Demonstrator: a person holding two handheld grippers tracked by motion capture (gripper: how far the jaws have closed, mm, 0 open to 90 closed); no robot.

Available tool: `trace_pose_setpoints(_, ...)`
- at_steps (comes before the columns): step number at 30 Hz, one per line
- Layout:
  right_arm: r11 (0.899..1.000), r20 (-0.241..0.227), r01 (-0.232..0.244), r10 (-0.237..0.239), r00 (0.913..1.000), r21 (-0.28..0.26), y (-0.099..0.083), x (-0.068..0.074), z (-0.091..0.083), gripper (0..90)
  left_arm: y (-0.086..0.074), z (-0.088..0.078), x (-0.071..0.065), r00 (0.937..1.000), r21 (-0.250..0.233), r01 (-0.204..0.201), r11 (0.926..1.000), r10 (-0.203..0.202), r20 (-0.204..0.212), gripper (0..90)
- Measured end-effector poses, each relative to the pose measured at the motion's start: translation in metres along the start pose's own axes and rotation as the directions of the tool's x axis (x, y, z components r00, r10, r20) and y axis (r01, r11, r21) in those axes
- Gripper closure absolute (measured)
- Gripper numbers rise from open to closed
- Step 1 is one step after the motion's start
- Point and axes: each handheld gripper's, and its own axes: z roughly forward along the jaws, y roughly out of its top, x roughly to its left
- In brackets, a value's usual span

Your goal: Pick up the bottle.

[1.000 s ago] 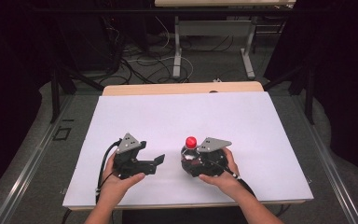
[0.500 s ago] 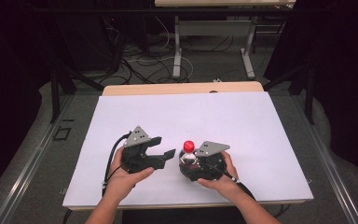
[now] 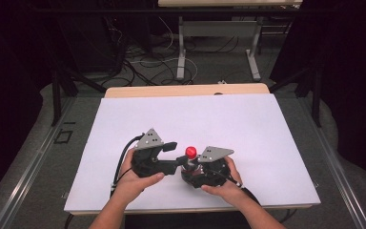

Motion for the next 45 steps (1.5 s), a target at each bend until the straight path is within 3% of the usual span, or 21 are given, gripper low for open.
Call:
trace_pose_setpoints(4, 1.000, -0.036, 0.005, -0.005, 0.9993, -0.005, 0.000, 0.001, 0.000, 28.9, 0.004, 0.001, -0.001, 0.9990, -0.002, 0.022, 0.9998, -0.022, 0.040, 44.5)
trace_pose_setpoints(10, 1.000, -0.064, 0.025, -0.026, 0.9976, -0.012, 0.000, 0.005, 0.002, 28.9, 0.007, 0.001, 0.001, 0.9960, 0.008, 0.017, 0.9998, -0.017, 0.088, 48.5)
trace_pose_setpoints(15, 1.000, -0.086, 0.028, -0.029, 0.9959, -0.012, 0.001, 0.008, 0.001, 28.9, 0.006, 0.004, 0.000, 0.9964, 0.021, 0.006, 0.9998, -0.008, 0.084, 50.4)
trace_pose_setpoints(19, 0.999, -0.098, 0.037, -0.037, 0.9945, -0.005, 0.001, 0.010, 0.000, 28.9, 0.004, 0.006, -0.001, 0.9949, 0.022, 0.024, 0.9995, -0.026, 0.097, 52.5)
trace_pose_setpoints(22, 0.999, -0.096, 0.043, -0.045, 0.9943, -0.020, 0.001, 0.011, 0.002, 28.9, 0.004, 0.007, 0.000, 0.9935, 0.021, 0.006, 0.9998, -0.008, 0.114, 54.7)
trace_pose_setpoints(28, 0.999, -0.111, 0.051, -0.052, 0.9925, -0.017, 0.001, 0.014, 0.002, 28.9, 0.003, 0.009, -0.003, 0.9937, 0.024, 0.007, 0.9997, -0.010, 0.111, 59.3)
trace_pose_setpoints(37, 0.999, -0.112, 0.052, -0.053, 0.9923, -0.012, 0.001, 0.014, 0.003, 29.0, 0.002, 0.008, -0.004, 0.9950, 0.036, -0.026, 0.9990, 0.023, 0.097, 60.7)
trace_pose_setpoints(45, 0.999, -0.103, 0.038, -0.039, 0.9939, -0.012, 0.001, 0.014, 0.003, 29.1, 0.002, 0.009, -0.008, 0.9978, 0.023, -0.024, 0.9994, 0.022, 0.063, 61.0)
